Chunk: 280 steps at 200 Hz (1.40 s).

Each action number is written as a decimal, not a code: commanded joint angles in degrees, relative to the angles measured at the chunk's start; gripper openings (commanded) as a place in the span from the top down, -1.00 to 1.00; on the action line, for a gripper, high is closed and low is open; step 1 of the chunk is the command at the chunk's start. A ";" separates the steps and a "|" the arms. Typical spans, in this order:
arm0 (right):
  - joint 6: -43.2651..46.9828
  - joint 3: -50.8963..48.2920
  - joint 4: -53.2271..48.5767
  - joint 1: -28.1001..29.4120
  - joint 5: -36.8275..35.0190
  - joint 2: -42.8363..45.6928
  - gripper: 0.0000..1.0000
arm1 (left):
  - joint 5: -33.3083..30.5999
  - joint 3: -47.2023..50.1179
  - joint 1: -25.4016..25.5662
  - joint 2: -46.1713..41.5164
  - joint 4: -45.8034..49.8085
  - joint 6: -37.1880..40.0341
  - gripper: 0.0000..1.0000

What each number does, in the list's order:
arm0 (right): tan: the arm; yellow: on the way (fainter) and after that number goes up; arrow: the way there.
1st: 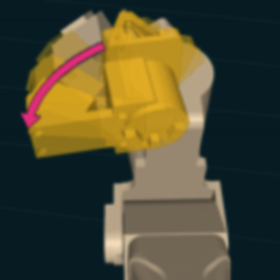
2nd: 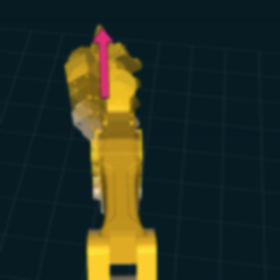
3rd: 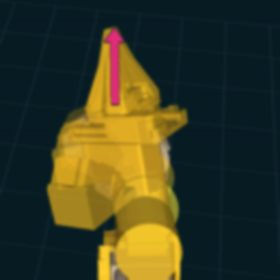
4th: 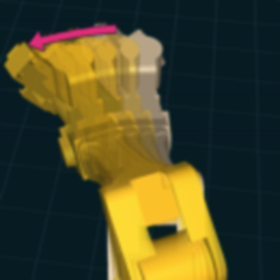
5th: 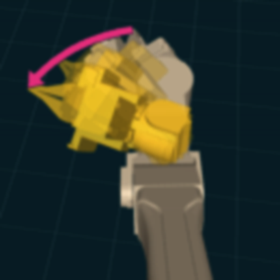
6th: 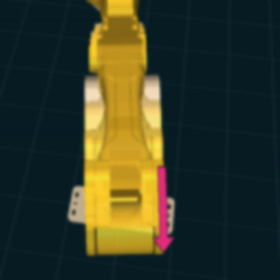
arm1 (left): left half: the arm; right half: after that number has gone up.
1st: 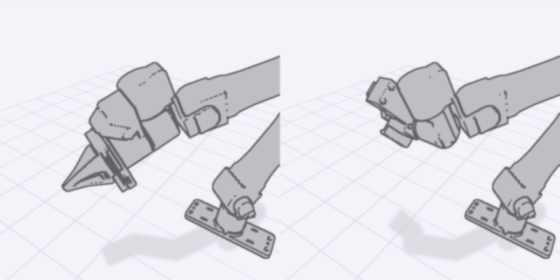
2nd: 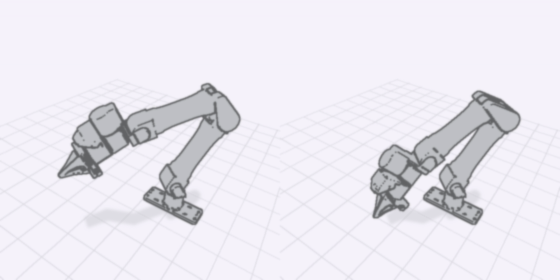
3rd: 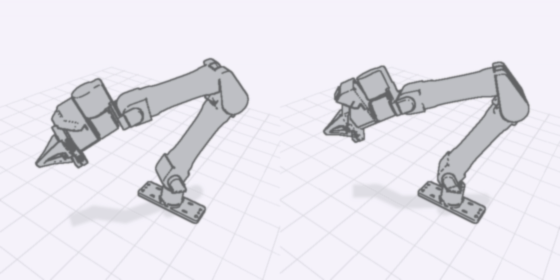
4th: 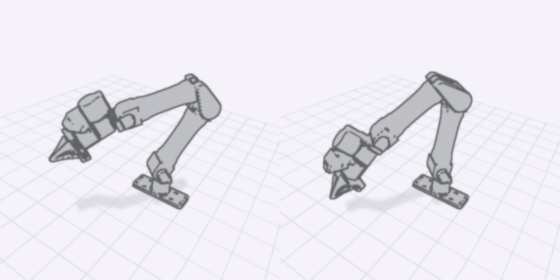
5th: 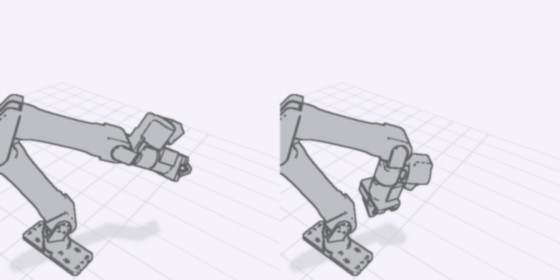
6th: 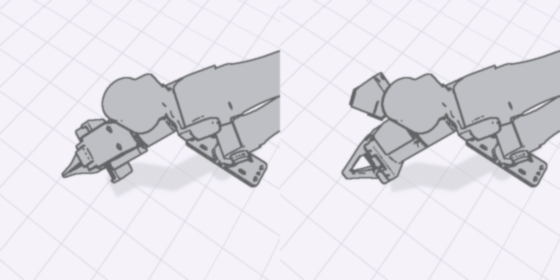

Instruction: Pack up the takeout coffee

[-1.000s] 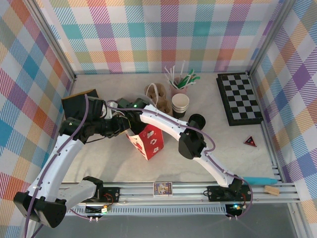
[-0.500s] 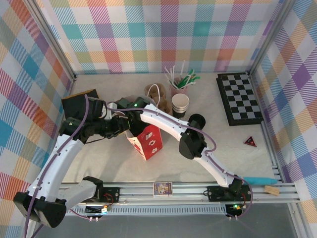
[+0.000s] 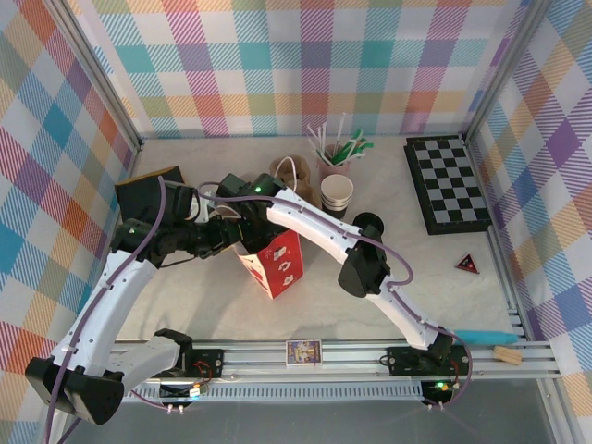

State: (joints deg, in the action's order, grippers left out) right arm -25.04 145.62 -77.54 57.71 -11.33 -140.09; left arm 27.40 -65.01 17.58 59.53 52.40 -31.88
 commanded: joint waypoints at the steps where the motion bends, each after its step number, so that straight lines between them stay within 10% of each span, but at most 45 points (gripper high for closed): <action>1: -0.09 1.79 -1.74 0.04 0.52 3.50 -0.99 | -0.74 0.24 0.35 0.56 1.56 1.27 0.54; 200: 1.48 5.29 -4.75 0.04 2.98 12.56 -0.99 | -1.80 -0.11 0.35 1.51 1.69 1.62 0.48; 280: 0.35 5.98 -5.77 -0.13 2.40 12.96 -0.99 | -3.12 -2.49 0.35 2.46 1.91 0.41 -0.30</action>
State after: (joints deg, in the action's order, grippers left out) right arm -24.43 148.51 -83.24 56.62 -12.29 -131.85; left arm 26.57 -65.87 17.58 60.34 52.80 -31.05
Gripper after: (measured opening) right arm 0.994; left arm 0.594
